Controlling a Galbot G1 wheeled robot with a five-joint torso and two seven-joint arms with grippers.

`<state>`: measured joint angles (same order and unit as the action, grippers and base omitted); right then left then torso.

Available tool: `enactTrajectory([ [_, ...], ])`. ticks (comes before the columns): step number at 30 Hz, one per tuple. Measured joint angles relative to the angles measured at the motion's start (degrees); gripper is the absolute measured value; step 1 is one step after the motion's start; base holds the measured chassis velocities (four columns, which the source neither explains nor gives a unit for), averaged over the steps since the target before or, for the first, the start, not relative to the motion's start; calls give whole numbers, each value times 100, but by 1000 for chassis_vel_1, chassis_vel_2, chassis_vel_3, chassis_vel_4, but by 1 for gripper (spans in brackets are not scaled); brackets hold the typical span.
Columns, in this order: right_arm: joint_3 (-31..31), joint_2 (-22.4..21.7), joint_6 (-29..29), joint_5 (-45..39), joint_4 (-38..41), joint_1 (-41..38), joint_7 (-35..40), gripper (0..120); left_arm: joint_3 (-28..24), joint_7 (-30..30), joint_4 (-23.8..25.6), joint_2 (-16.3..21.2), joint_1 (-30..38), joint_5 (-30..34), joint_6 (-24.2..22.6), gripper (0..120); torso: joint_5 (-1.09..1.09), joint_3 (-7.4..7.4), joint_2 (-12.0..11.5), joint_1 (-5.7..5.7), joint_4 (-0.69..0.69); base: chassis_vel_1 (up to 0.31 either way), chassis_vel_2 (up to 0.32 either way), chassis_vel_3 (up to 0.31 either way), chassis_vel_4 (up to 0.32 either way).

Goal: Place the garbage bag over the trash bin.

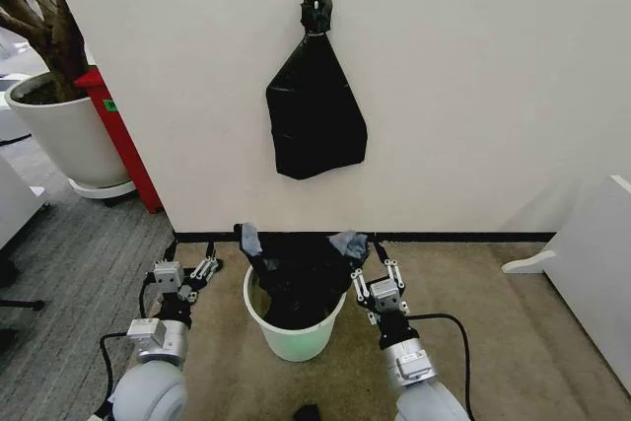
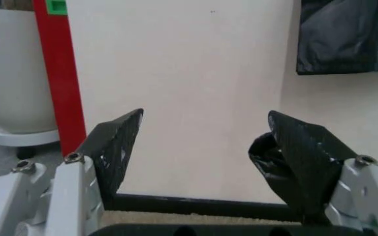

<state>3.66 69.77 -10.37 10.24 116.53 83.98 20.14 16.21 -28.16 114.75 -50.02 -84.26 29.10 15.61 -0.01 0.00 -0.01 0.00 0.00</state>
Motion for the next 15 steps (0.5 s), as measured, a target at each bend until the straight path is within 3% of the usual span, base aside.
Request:
enactTrajectory([
  [5, -10, 17, 0, 4, -3, 31, 9, 77, -70, 639, 205, 304, -63, 516, 9, 57, 1, 0, 0, 0, -1, 0, 0, 0, 0],
  [6, -10, 10, 20, -16, -3, 20, 24, 83, -122, 1109, 350, 528, -112, 896, 16, 49, 1, 0, 0, 0, 0, 0, 0, 0, 0],
  [8, -10, 9, 25, -20, -2, 15, 27, 85, -131, 1187, 374, 566, -121, 961, 17, 47, 1, 0, 0, 0, 0, 0, 0, 0, 0],
  [10, -9, 8, 52, -49, 4, -14, 42, 92, -180, 1646, 519, 780, -169, 1331, 28, 39, 1, 0, 0, 0, 0, 0, 0, 0, 0],
  [12, 6, 8, 63, -106, 15, -24, 46, 93, -232, 2093, 661, 996, -215, 1698, 37, 26, 1, 0, 0, 0, 0, 0, 0, 0, 0],
  [15, 44, 3, 48, -147, 19, -13, 36, 87, -230, 2289, 800, 1148, -222, 1921, 47, 19, -1, 0, 0, 0, 1, 0, 0, 0, 0],
])
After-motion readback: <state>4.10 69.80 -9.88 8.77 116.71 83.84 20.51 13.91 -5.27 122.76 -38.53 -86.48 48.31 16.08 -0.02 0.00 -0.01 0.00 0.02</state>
